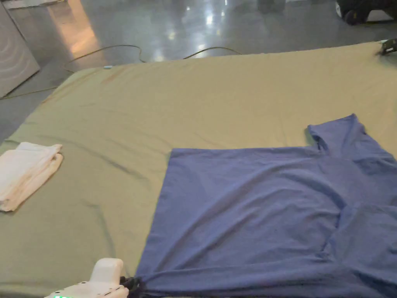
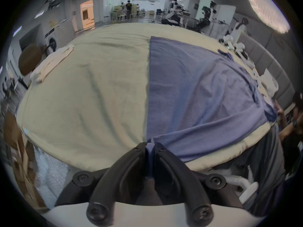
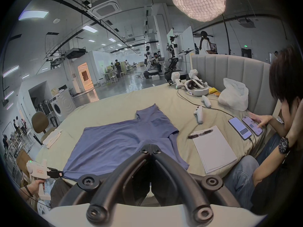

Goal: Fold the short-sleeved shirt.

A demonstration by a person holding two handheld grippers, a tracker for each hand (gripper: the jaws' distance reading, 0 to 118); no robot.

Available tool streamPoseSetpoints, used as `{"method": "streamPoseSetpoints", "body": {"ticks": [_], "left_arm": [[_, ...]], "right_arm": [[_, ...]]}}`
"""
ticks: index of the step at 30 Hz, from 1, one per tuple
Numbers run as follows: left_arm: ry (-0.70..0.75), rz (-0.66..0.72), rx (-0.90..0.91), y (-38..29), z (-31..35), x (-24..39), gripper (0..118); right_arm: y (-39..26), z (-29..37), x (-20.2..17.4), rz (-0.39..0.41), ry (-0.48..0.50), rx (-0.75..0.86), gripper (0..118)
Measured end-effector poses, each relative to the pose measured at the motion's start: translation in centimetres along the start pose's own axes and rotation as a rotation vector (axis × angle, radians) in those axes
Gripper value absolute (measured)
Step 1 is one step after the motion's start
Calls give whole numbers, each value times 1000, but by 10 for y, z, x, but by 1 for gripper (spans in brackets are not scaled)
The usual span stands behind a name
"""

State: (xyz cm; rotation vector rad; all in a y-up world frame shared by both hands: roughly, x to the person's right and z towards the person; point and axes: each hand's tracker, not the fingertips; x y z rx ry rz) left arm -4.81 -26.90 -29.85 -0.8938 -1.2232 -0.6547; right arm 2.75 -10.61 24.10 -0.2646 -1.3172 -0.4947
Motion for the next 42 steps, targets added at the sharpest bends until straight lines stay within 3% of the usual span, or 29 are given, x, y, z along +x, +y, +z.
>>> {"method": "streamPoseSetpoints", "body": {"ticks": [3,4,5,6,11,17,18,19,20,21,23,25,26,31,34,37,39,42], "left_arm": [[38,-68,-49,4,-10,9,10],[35,-66,-71,8,-13,9,10],[30,-58,-85,12,-16,7,10],[31,-47,-105,15,-19,5,10],[24,-34,-116,17,-18,2,10],[31,-4,-108,15,-16,2,10],[31,-4,-109,15,-16,1,10],[25,1,-111,15,-17,1,10],[24,2,-113,15,-17,1,10],[24,4,-115,16,-17,1,10],[24,9,-115,15,-17,1,10],[30,11,-110,15,-16,2,10],[33,9,-104,13,-16,3,10],[25,30,-55,12,4,0,9],[-72,157,47,28,31,-9,9],[-125,232,94,61,38,-16,9],[-123,217,124,89,33,-19,9],[-119,189,163,137,19,-12,9]], "right_arm": [[-4,-15,12,-30,-16,-65,5],[-8,-24,19,-33,-20,-106,23],[-13,-35,26,-32,-44,-143,53],[-19,-47,34,-28,-56,-182,75],[-55,-93,59,-57,-47,-336,72],[-58,-90,54,-105,71,-409,72],[-72,-90,86,-104,74,-418,72],[-71,-91,85,-92,64,-423,71],[-70,-91,82,-63,49,-441,68],[-72,-99,82,-31,35,-455,56],[-77,-121,84,4,20,-492,21],[-77,-127,80,-3,35,-497,10],[-91,-138,102,-16,53,-497,6],[-81,-117,93,-71,49,-392,5],[-64,-94,80,-115,71,-302,5],[-48,-96,70,-101,76,-281,5],[-29,-113,67,-65,63,-278,5],[-6,-148,64,-78,30,-283,5]]}}
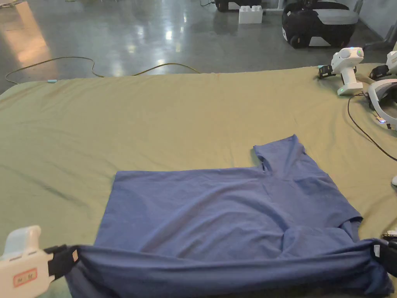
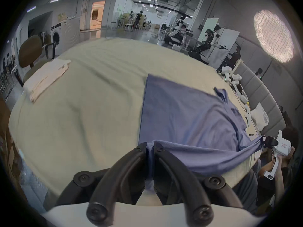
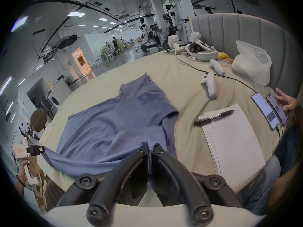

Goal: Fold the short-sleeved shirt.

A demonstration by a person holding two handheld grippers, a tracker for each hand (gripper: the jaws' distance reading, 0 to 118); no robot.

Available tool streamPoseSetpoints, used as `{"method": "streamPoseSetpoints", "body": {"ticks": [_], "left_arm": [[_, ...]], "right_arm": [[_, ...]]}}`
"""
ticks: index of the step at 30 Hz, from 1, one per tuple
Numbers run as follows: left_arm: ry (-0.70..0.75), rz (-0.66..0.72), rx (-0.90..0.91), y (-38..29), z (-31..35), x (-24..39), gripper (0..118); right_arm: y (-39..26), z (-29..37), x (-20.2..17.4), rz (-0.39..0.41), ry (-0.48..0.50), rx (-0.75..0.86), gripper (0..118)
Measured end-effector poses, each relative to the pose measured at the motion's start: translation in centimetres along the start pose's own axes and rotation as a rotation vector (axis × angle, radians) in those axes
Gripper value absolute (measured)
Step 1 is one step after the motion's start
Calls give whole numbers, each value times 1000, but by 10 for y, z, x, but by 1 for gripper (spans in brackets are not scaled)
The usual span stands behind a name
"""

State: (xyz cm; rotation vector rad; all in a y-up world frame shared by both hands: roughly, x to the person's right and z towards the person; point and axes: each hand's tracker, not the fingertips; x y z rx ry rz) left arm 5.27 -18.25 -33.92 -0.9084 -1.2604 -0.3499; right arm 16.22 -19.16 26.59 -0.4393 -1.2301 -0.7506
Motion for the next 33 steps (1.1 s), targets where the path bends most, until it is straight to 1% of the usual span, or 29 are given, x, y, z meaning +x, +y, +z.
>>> {"method": "streamPoseSetpoints", "body": {"ticks": [1,2,5,8,11,12,13,14,15,16,18,19,21,23,24,25,26,27,28,29,30,31,32,33], "left_arm": [[1,-14,4,15,-10,3,9],[3,-27,6,28,-20,7,9],[26,-45,-15,66,-58,15,9],[44,-38,-47,90,-95,20,9],[56,-23,-90,95,-125,21,9],[54,-27,-86,90,-129,20,20],[69,-39,-74,87,-131,21,44],[116,-34,-72,84,-131,20,75],[104,-26,-66,79,-126,16,98],[77,-18,-40,75,-117,14,101],[56,-14,37,70,-87,13,101],[47,-23,73,68,-72,13,101],[23,-66,205,61,-27,21,101],[14,-126,312,56,19,34,101],[23,-154,395,50,46,45,101],[35,-185,471,43,72,56,101],[50,-212,525,36,95,66,101],[68,-233,601,30,117,73,101],[88,-245,665,21,137,83,101],[104,-262,723,11,160,94,101],[117,-280,779,2,175,98,101],[136,-281,798,-4,186,102,101],[135,-283,787,-12,200,109,101],[60,-315,761,-18,213,114,101]], "right_arm": [[11,-12,-2,-32,-18,-17,5],[20,-22,-3,-48,-11,-17,5],[48,-63,2,-83,-49,-64,5],[67,-102,1,-66,-94,-132,5],[76,-137,0,-46,-125,-199,5],[77,-147,3,-35,-131,-234,21],[77,-153,2,-13,-141,-235,48],[76,-156,1,10,-147,-229,76],[74,-156,1,21,-140,-227,86],[73,-153,1,29,-129,-215,84],[73,-135,-1,45,-56,-159,84],[72,-125,-2,61,-48,-130,84],[71,-88,-10,114,-53,-38,84],[68,-44,-24,164,-15,82,84],[66,-19,-32,195,-14,153,84],[62,8,-43,237,-33,236,84],[56,30,-54,299,-82,317,84],[49,56,-68,396,-152,440,84],[41,76,-79,445,-200,545,84],[32,99,-91,460,-231,654,84],[24,120,-101,425,-212,723,84],[19,134,-107,365,-206,758,84],[16,145,-115,308,-232,780,84],[11,155,-121,283,-231,759,84]]}}
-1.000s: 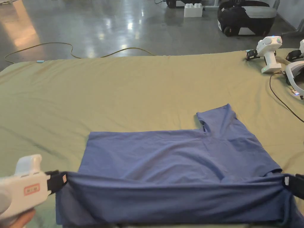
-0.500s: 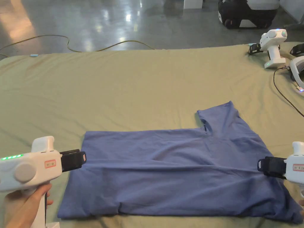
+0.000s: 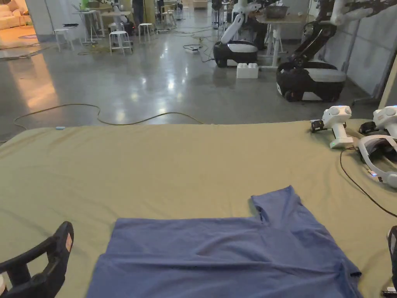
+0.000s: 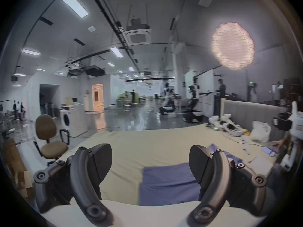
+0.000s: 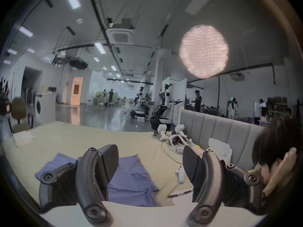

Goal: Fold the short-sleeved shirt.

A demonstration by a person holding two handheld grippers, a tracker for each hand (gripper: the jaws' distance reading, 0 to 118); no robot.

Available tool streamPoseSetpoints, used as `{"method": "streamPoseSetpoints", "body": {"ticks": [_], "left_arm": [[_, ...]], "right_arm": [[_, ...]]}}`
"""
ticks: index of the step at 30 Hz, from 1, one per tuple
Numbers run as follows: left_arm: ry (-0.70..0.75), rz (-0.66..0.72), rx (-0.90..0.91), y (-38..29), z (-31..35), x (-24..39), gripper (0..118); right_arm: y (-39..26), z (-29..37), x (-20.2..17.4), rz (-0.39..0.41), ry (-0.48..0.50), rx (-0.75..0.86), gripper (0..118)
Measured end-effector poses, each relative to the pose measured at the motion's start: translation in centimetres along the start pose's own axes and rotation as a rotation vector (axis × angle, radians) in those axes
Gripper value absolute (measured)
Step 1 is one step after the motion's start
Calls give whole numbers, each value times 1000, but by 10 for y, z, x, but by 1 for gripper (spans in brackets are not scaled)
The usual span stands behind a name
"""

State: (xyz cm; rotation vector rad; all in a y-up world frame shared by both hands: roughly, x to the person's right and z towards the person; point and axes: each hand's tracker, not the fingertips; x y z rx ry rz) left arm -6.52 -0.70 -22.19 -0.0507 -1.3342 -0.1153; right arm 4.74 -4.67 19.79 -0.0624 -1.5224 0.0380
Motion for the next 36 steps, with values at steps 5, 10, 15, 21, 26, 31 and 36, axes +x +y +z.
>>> {"method": "streamPoseSetpoints", "body": {"ticks": [5,10,15,21,26,31,36], "left_arm": [[28,-26,78,6,47,30,96],[147,-65,69,-1,57,47,0],[102,11,53,0,58,40,0],[13,96,-61,-14,43,28,0],[-77,158,-187,-48,2,7,1],[-121,444,-429,-124,-83,-46,76],[35,460,-636,-213,-146,-75,82]], "right_arm": [[7,27,-6,7,174,-67,47],[5,35,-16,-4,231,-120,0],[3,37,-15,-45,242,-119,0],[2,34,-10,-44,291,-135,0],[-9,32,-12,-25,301,-183,0],[-24,33,-12,-35,310,-248,0],[-40,30,-5,-23,286,-360,0]]}}
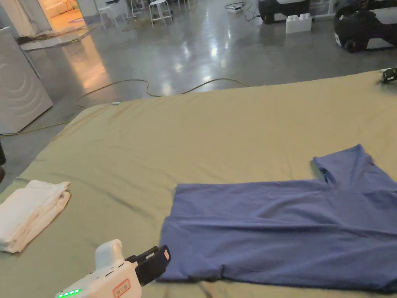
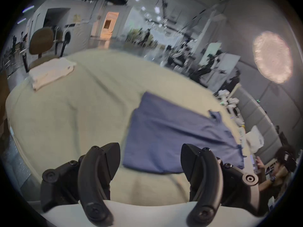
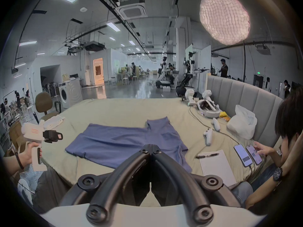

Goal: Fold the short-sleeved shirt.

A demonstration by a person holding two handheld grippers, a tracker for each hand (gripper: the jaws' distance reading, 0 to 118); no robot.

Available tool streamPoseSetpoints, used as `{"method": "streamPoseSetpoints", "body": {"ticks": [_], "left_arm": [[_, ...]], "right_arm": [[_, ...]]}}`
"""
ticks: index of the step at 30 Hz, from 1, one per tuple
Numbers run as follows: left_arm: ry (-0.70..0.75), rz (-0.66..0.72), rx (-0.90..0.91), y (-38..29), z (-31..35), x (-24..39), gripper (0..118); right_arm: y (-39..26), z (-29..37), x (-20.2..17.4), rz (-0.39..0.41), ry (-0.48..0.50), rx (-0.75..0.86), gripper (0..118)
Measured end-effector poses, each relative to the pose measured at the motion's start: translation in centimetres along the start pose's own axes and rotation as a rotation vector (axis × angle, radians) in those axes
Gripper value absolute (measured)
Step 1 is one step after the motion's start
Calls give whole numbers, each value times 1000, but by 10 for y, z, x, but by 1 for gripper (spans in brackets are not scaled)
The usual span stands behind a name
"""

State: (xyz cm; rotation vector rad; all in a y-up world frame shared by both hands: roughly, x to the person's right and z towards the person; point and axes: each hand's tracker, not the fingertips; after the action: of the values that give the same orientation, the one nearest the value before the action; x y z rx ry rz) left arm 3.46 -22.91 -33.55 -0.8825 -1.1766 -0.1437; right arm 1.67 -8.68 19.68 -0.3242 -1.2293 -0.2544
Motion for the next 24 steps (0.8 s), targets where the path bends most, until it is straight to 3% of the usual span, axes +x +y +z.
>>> {"method": "streamPoseSetpoints", "body": {"ticks": [5,8,9,10,15,16,17,18,19,22,24], "left_arm": [[16,37,-96,-17,-55,-18,80],[29,61,-91,-15,-68,-13,59],[84,25,-112,-14,-74,-10,39],[125,-13,-118,-15,-75,-4,28],[175,-120,-156,-16,-79,12,21],[188,-148,-169,-16,-82,15,21],[203,-190,-186,-16,-85,19,21],[217,-237,-203,-16,-88,23,21],[230,-286,-214,-18,-90,27,20],[262,-459,-245,-23,-94,41,20],[266,-477,-253,-22,-94,43,20]], "right_arm": [[-10,-6,7,-22,-30,-66,0],[-14,-9,9,-30,-43,-94,0],[-15,-11,10,-32,-46,-106,0],[-17,-12,11,-31,-49,-116,0],[-24,-27,15,-33,-70,-174,0],[-26,-34,17,-46,-70,-185,6],[-29,-44,22,-74,-61,-192,27],[-34,-56,30,-113,-50,-202,68],[-39,-67,40,-156,-39,-211,87],[-61,-121,73,-270,-49,-287,87],[-79,-158,98,-282,-105,-330,87]]}}
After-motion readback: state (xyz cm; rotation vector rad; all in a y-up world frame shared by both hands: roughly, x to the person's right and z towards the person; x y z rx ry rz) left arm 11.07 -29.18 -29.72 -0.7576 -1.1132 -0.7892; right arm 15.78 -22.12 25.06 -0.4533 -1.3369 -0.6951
